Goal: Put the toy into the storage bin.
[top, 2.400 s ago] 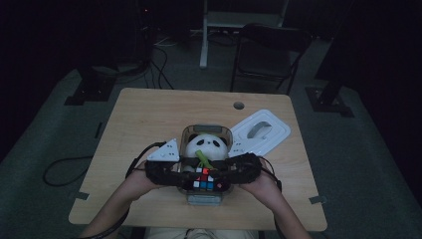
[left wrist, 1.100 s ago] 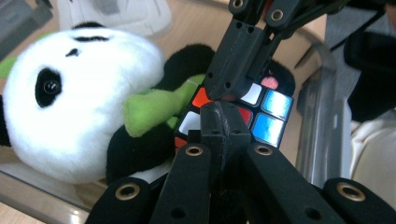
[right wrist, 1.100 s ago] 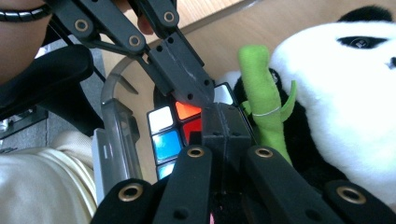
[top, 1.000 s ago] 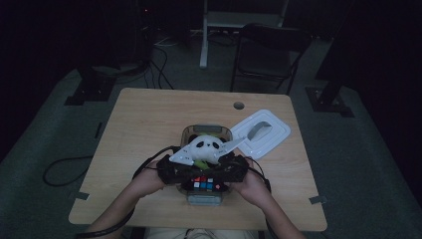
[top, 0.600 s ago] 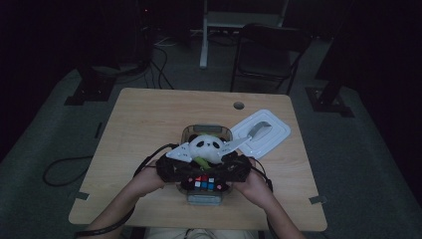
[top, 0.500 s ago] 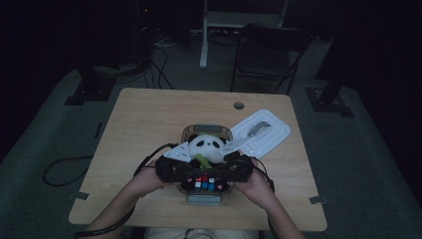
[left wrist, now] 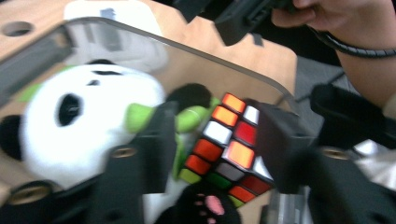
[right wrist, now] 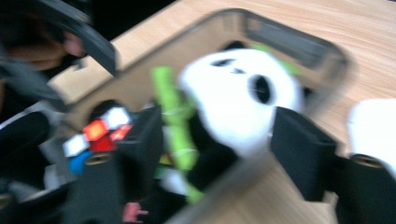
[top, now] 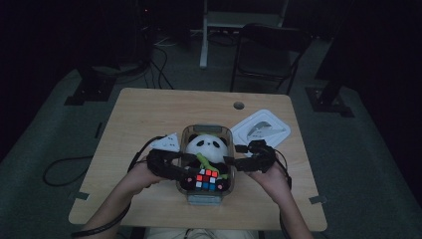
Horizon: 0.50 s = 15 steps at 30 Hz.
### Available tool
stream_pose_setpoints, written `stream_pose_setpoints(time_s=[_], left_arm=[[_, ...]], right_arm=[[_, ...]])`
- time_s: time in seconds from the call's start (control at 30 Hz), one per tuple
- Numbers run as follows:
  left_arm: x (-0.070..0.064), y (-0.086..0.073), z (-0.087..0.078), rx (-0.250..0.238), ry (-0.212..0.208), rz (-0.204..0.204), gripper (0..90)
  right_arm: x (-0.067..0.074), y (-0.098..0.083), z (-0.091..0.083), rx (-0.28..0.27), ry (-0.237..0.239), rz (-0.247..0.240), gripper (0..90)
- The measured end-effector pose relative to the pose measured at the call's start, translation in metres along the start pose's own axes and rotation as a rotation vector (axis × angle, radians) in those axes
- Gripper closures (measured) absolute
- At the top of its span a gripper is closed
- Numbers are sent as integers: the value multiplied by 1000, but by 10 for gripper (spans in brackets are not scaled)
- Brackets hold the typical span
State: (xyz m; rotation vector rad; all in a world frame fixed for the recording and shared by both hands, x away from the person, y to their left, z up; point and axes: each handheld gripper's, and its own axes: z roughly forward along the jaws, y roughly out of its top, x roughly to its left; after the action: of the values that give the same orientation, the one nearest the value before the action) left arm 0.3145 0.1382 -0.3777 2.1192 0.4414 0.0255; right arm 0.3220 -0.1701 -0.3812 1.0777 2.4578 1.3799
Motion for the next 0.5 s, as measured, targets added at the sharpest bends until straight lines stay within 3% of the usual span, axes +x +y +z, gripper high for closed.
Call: stream_pose_setpoints(time_s=[0.07,0.1,0.2,0.3,0.4,0.5], left_arm=[[4,-2,-3,-11,15,-6,344],[7,-4,-5,-12,4,-15,271],[12,-8,-6,12,39,-7,167],[17,-15,-8,-5,58,-19,154],[21,-20,-12,6,105,-32,10],[26,-26,-18,-15,129,-55,7]], right_arm=[[-8,-3,-3,-24,-33,23,294],[-12,-5,-4,-35,-39,36,261],[-25,-11,-6,-42,-85,64,199],[-33,-16,-7,-45,-142,72,174],[-41,-21,-5,-35,-182,90,136],[-49,-26,-3,-30,-205,116,115]])
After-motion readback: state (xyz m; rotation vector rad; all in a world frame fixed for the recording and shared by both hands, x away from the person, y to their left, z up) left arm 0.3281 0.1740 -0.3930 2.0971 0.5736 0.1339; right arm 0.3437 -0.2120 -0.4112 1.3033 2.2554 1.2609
